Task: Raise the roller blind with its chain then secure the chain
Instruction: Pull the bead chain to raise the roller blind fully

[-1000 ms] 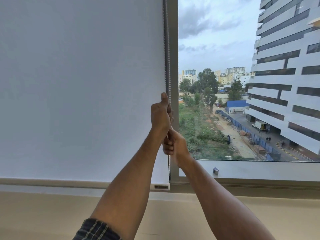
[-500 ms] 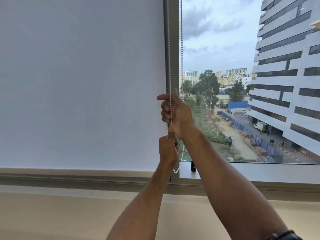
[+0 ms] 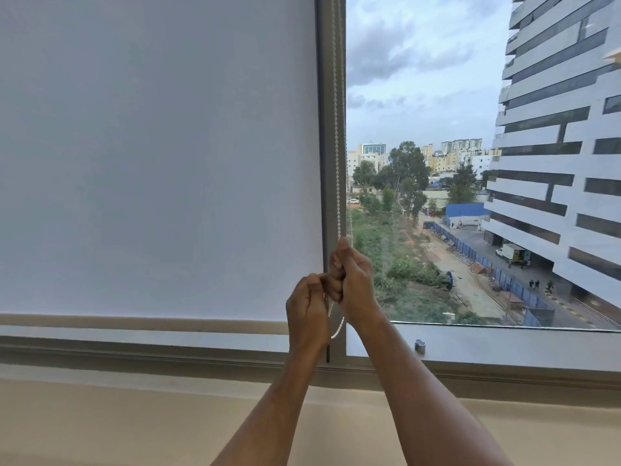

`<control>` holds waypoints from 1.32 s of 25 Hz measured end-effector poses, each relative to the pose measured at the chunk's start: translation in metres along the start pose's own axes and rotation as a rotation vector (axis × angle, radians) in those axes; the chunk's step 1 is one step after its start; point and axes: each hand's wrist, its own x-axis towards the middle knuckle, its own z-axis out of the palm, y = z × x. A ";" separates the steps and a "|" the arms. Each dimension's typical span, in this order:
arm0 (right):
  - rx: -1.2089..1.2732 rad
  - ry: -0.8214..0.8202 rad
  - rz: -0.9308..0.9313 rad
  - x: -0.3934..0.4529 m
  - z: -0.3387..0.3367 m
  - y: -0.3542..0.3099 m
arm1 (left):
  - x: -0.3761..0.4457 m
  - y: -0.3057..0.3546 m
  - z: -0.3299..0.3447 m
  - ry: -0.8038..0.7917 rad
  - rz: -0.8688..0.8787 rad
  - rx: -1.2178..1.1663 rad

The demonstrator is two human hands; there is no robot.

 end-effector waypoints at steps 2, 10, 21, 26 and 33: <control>-0.070 0.032 0.017 -0.012 -0.002 0.015 | 0.012 0.021 0.003 0.055 0.029 -0.042; -0.058 0.132 0.182 -0.030 0.001 0.039 | 0.083 0.077 0.038 -0.088 -0.035 -0.130; -0.098 0.170 0.012 0.026 0.005 -0.030 | 0.032 0.010 0.022 -0.052 -0.025 -0.001; 0.003 -0.078 0.146 0.047 0.043 -0.051 | -0.001 -0.015 0.031 -0.053 -0.176 -0.066; -0.040 0.023 -0.043 0.028 0.023 -0.029 | 0.000 -0.019 0.013 -0.231 -0.156 -0.034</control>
